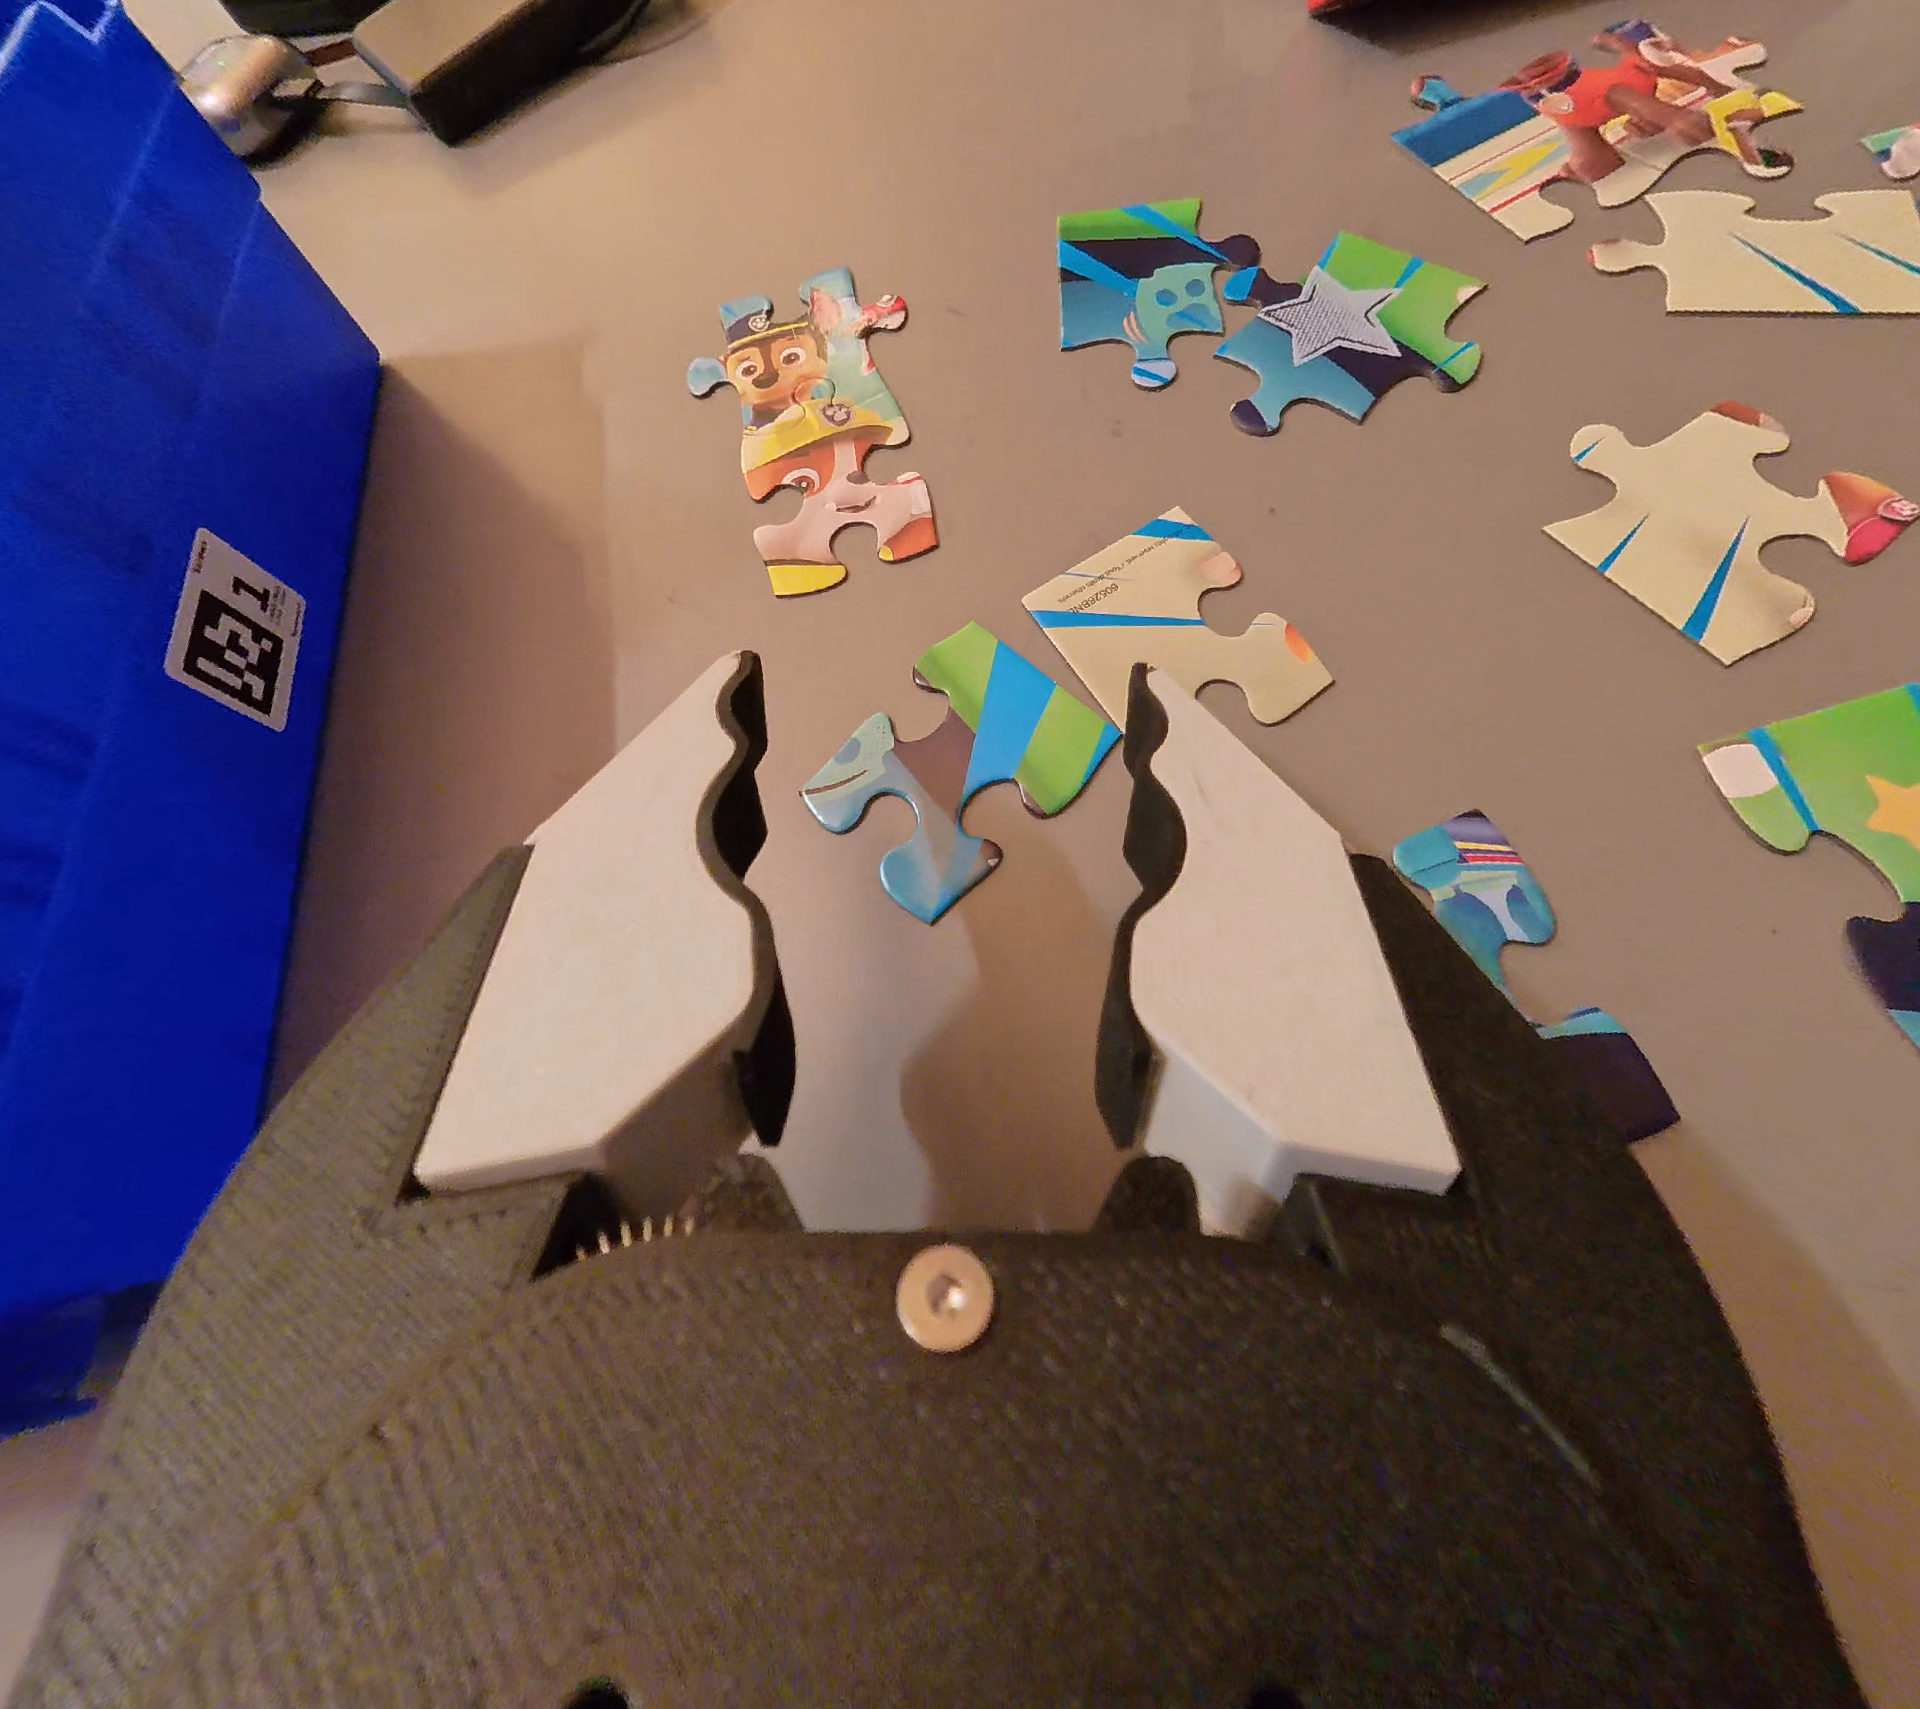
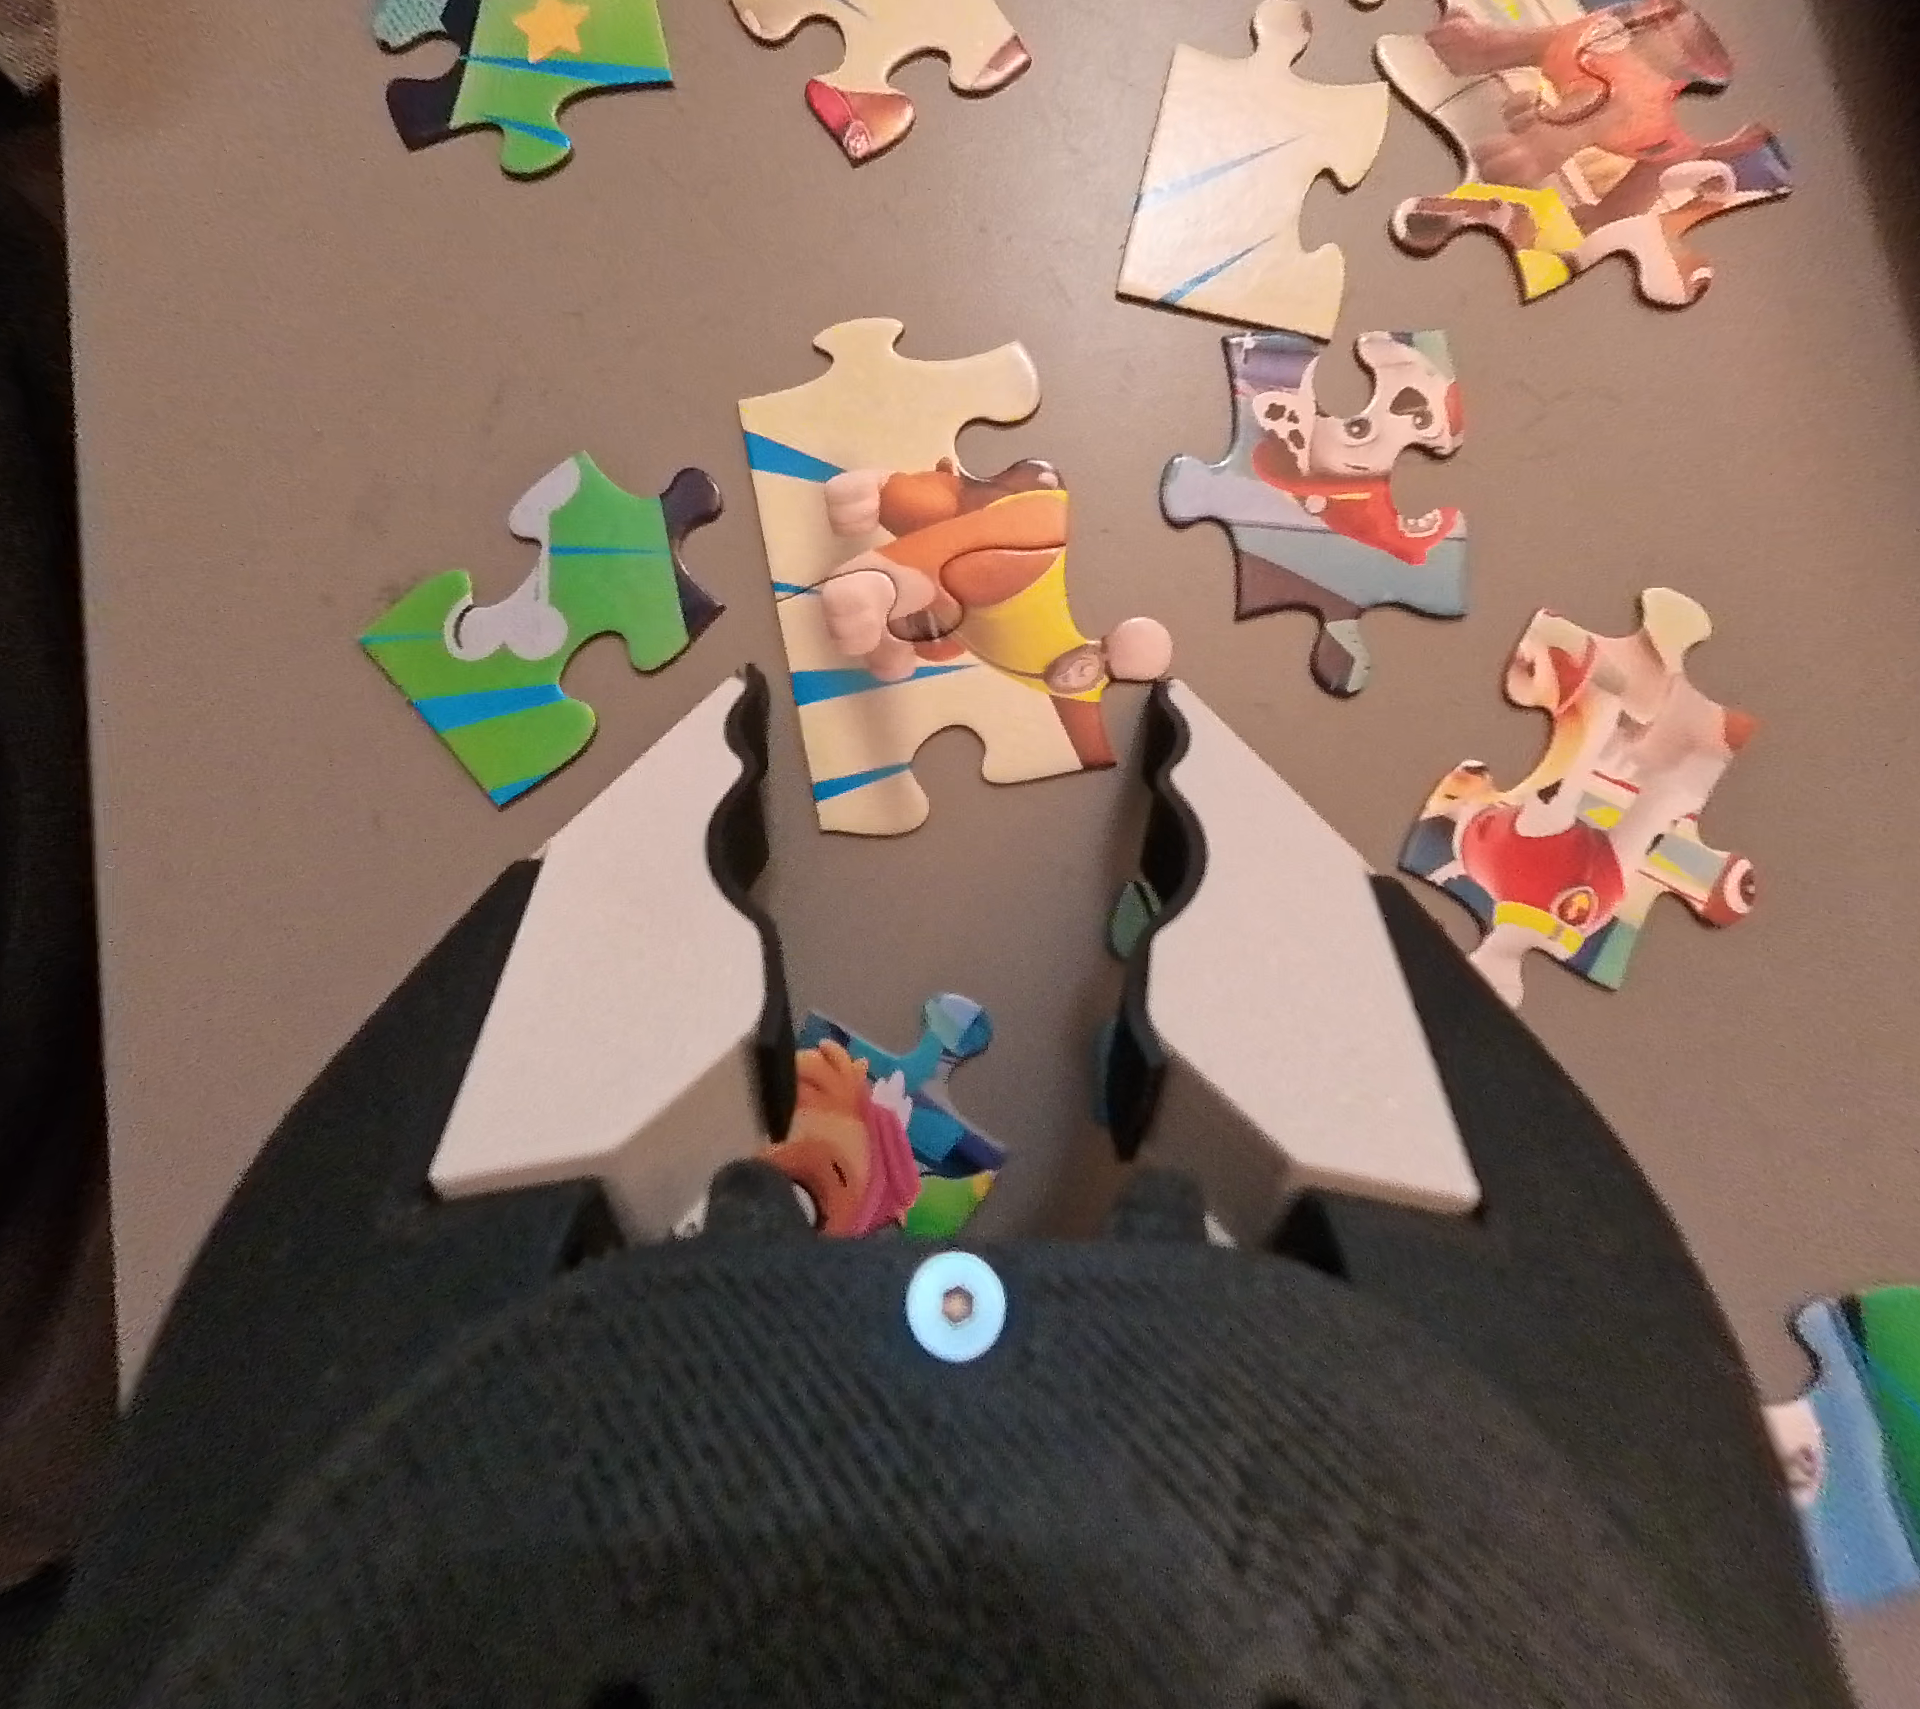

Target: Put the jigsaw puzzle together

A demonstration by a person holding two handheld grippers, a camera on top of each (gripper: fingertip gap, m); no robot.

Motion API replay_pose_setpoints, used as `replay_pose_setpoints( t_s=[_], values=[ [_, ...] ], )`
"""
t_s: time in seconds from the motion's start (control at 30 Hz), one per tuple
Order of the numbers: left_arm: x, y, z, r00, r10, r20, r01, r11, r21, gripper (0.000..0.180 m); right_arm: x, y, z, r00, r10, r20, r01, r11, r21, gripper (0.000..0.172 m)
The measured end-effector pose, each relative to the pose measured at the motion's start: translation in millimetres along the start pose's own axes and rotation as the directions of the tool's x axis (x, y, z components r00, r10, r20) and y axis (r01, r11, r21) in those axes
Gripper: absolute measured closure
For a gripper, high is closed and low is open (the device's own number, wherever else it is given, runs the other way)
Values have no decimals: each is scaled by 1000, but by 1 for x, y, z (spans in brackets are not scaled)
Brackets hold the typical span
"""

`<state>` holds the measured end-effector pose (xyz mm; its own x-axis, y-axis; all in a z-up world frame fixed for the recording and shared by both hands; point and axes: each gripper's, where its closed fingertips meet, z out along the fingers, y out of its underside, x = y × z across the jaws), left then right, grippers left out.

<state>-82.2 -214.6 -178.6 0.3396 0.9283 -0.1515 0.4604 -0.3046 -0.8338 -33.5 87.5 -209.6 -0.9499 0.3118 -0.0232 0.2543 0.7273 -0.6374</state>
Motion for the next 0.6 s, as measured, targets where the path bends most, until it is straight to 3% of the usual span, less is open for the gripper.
replay_pose_setpoints(
  t_s=[0.2,0.6],
  values=[
    [1,0,0,1000,-2,-8,2,1000,3,112,-3,-1,1,999,7,-37,-7,1000,-5,115],
    [-1,-3,-3,999,-28,-18,28,999,27,112,-3,-8,4,999,29,-39,-28,999,36,115]
  ],
)
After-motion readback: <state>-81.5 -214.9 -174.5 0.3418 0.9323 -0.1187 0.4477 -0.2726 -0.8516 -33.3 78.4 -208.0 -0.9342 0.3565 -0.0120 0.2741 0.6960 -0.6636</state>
